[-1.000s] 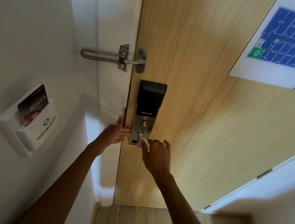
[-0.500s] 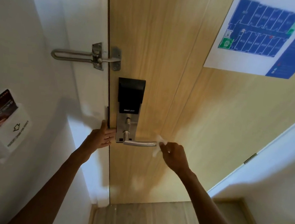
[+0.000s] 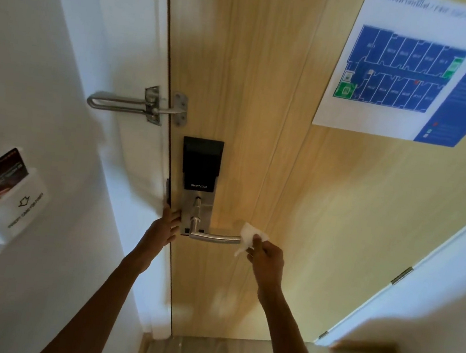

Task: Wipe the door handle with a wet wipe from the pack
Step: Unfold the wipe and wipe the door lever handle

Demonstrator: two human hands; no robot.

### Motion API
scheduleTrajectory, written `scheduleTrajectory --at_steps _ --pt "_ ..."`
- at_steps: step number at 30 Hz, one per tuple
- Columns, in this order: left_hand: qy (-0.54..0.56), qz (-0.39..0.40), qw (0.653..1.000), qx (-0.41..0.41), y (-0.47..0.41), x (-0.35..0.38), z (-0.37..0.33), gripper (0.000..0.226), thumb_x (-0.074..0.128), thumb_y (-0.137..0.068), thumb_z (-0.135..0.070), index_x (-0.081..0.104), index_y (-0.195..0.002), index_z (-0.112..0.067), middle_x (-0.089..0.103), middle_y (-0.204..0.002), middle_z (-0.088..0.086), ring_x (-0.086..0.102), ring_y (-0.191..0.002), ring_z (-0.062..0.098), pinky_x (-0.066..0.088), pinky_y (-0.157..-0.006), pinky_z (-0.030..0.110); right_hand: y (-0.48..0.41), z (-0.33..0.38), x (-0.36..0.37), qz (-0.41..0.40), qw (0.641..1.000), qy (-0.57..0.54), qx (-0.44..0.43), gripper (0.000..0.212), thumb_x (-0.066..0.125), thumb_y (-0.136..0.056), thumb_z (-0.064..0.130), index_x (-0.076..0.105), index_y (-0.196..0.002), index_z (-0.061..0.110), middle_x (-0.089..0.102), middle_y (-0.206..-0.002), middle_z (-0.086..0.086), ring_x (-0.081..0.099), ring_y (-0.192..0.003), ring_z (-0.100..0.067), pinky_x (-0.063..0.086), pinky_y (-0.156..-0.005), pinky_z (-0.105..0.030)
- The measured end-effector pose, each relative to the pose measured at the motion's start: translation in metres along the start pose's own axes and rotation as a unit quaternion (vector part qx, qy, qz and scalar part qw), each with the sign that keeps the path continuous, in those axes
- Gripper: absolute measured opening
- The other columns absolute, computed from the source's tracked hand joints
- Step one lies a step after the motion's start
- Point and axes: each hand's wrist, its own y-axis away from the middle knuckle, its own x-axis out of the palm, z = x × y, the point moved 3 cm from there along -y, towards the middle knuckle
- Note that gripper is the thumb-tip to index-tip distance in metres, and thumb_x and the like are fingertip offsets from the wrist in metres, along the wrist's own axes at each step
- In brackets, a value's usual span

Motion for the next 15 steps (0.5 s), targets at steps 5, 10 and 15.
scheduleTrajectory --at_steps 5,10,15 --pt "0.014 0.017 0.999 -0.027 0.011 0.006 -0.011 0.065 0.011 -0.100 -0.050 0.031 -0.148 -0.012 0.032 -0.156 0.010 0.028 -0.145 0.028 0.022 -0.116 0.039 0.004 0.012 0.017 0.034 0.975 0.178 -0.126 0.033 0.057 -0.096 0.030 0.071 -0.109 0.004 0.073 -0.108 -0.015 0.068 -0.098 -0.028 0.052 -0.081 -0.032" --pt "-0.039 0.017 0.999 -0.022 0.016 0.005 -0.015 0.071 0.010 -0.096 -0.058 0.031 -0.149 -0.016 0.033 -0.156 0.008 0.030 -0.144 0.028 0.023 -0.117 0.041 -0.012 0.034 0.006 -0.014 0.953 0.205 -0.221 0.025 0.061 -0.094 0.025 0.070 -0.102 0.003 0.070 -0.103 -0.014 0.068 -0.093 -0.027 0.054 -0.079 -0.034" --pt "-0.046 0.031 0.998 -0.025 0.013 0.006 -0.016 0.072 0.008 -0.094 -0.059 0.028 -0.150 -0.018 0.030 -0.158 0.006 0.027 -0.146 0.028 0.021 -0.117 0.042 -0.009 0.031 0.020 0.114 0.882 0.336 -0.310 0.020 0.062 -0.092 0.015 0.071 -0.110 0.011 0.070 -0.111 -0.006 0.062 -0.101 -0.024 0.048 -0.087 -0.031"
